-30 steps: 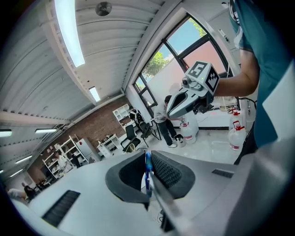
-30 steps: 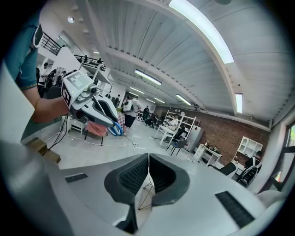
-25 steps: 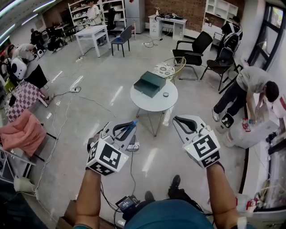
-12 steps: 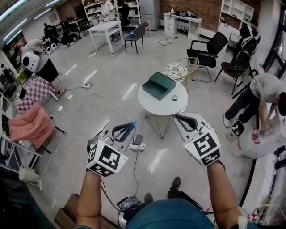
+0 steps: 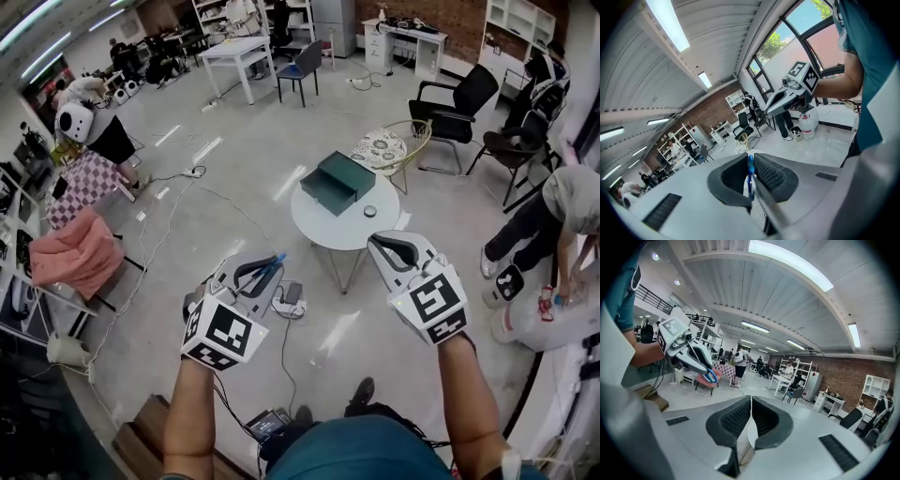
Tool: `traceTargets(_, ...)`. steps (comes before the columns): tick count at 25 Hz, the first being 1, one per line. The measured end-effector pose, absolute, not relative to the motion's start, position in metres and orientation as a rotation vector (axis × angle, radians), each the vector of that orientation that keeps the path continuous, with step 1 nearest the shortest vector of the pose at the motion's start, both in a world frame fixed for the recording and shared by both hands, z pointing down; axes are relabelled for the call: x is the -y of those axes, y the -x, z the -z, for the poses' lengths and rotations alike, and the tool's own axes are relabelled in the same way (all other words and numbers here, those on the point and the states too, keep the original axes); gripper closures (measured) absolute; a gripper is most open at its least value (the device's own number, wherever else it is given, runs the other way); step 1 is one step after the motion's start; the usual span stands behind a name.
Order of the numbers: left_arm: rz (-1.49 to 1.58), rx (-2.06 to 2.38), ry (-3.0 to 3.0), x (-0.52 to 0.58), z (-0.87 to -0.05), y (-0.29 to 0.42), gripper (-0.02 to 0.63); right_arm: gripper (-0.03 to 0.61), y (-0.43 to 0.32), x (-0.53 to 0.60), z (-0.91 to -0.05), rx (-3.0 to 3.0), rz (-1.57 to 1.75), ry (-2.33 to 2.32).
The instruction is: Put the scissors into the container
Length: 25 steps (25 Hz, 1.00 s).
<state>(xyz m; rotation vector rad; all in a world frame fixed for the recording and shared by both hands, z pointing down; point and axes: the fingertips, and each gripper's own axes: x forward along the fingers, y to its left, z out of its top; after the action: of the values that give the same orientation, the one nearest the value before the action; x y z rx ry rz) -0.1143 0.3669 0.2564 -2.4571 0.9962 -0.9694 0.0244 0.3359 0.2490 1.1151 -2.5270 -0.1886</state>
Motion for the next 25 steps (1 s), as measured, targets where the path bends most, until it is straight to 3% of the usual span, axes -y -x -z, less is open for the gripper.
traceTargets(12, 1.027, -1.007, 2.440, -0.296, -0.267, 0.013, 0.558, 0.540, -0.107, -0.267, -0.270, 2.583, 0.153, -1.043)
traceTargets(25, 0.925, -0.860, 2.508, -0.153, -0.287, 0.010, 0.558, 0.540, -0.104, -0.152, -0.285, 2.469, 0.139, -1.161)
